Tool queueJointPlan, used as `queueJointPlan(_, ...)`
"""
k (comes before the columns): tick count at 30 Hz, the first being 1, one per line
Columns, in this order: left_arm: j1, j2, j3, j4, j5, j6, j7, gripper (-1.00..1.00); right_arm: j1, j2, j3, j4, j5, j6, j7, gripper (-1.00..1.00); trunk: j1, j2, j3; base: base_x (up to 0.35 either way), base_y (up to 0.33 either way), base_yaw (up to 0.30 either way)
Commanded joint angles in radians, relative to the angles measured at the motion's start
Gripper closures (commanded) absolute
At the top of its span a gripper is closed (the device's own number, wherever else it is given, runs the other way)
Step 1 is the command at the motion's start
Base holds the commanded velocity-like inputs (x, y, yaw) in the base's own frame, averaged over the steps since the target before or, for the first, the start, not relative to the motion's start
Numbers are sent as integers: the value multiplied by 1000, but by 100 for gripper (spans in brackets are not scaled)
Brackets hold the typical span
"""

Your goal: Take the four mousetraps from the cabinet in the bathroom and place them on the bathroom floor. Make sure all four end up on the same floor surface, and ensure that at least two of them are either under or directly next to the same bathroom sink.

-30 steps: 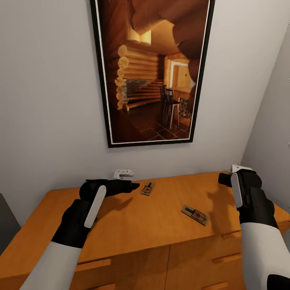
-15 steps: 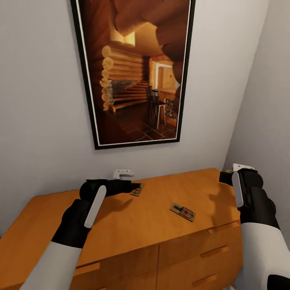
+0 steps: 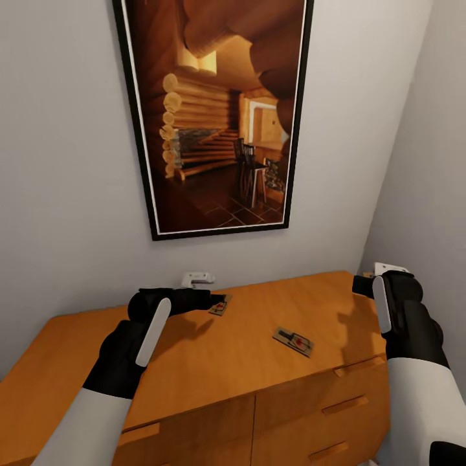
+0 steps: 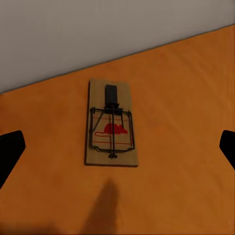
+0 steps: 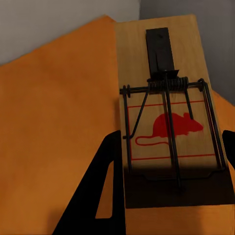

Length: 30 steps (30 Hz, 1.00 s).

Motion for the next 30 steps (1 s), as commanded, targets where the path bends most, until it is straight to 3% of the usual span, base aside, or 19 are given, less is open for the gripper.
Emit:
queueJointPlan(1,-1,0,1,0,-5,4,-4,-100,-1,0,0,-1,-4,4,-4,100,0,-1,-1,125,0,-1)
queueJointPlan(10,-1,0,0,7,-6,4,4,-100,-1,-1,-1,-1,-4,4,-5,100,0,-1,-1,180,0,0)
queueJointPlan(30,-1,-3,0,8,-6,4,6,-100,-1,0,0,-2,-3,4,-5,100,0,-1,-1,9,0,0)
